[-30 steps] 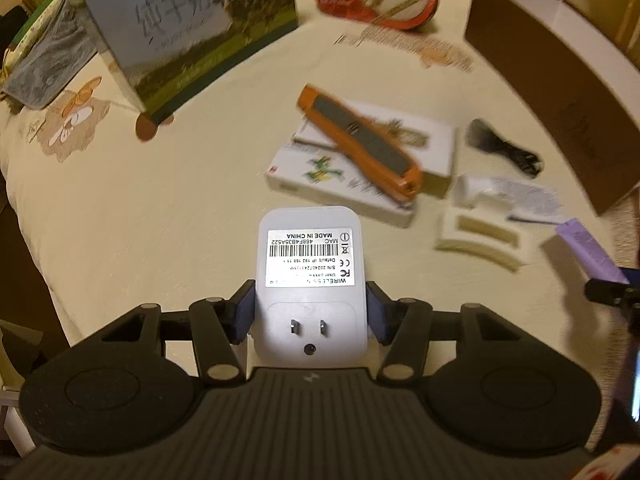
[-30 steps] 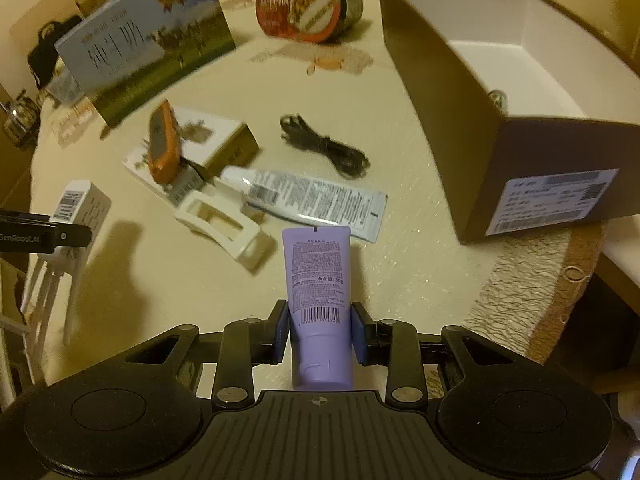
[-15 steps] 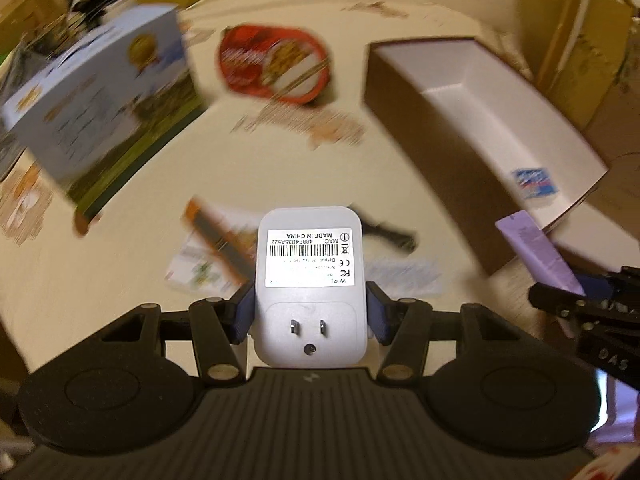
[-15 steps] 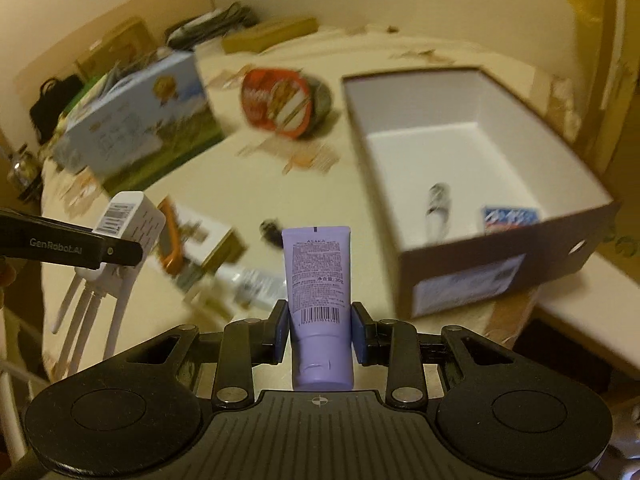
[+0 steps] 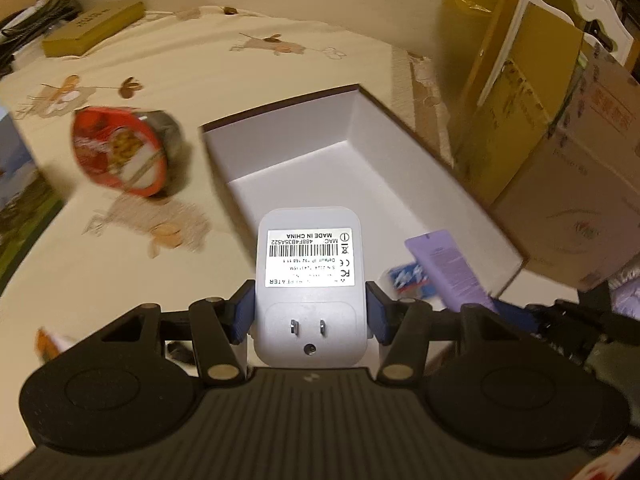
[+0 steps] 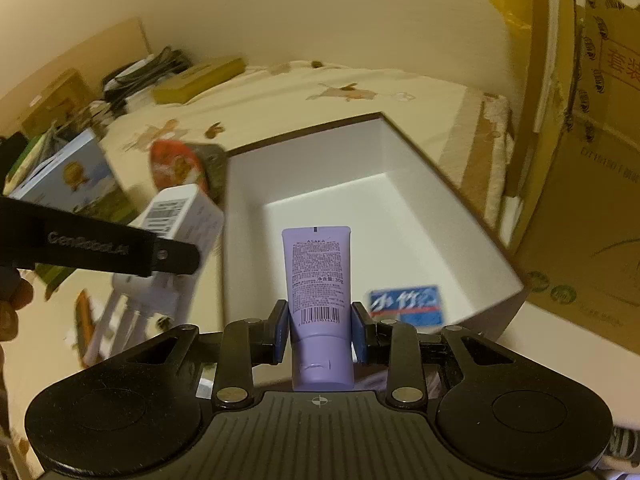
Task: Organize rigid objects
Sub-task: 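Carry the repeater and purple tube with both tools into the shoebox, then open the left tool to release the repeater while the right tool releases the tube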
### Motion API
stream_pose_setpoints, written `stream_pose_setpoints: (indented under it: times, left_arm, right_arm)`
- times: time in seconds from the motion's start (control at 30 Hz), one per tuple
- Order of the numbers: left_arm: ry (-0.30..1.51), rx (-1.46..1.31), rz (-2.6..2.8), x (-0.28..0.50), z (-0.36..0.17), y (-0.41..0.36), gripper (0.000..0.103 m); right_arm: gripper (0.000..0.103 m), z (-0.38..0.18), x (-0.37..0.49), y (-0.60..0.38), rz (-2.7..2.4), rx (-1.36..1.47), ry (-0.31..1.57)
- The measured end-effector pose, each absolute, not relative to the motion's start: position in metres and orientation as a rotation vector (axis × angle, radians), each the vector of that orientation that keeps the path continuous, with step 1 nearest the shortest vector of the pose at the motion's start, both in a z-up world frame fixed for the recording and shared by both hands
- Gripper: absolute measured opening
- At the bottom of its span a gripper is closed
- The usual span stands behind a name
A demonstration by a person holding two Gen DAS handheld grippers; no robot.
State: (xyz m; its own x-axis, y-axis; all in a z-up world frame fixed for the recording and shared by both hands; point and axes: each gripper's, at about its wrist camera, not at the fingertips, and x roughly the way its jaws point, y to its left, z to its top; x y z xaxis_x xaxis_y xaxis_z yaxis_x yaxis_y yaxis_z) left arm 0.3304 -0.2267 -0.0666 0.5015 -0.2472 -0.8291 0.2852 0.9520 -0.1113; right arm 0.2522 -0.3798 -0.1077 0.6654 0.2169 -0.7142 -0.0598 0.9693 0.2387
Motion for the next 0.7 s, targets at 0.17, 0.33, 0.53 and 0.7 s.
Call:
stream_pose_setpoints:
  times: [0.17, 0.33, 0.53, 0.7]
  left_arm:
    - [1.025, 0.013, -0.308, 0.367, -0.078, -0.257, 0.052]
    - [1.056, 0.026, -0.271, 0.4, -0.098, -0.277, 0.052]
    - [1.117, 0.033, -0.22, 0.427, -0.131, -0.287, 0.052]
    - [1.138, 0.042, -0.198, 0.441, -0.152, -0.288, 0.052]
  right_arm:
    - [0.029, -0.118, 0.287, -0.403, 0.128, 0.203, 0.841]
    - [0.029, -0.135, 0.319, -0.422, 0.108, 0.217, 0.869]
    - [0.029, -0.158, 0.344, -0.426, 0.1, 0.21, 0.91]
    - [0.029, -0.176, 0.362, -0.426, 0.102, 0.227, 0.941]
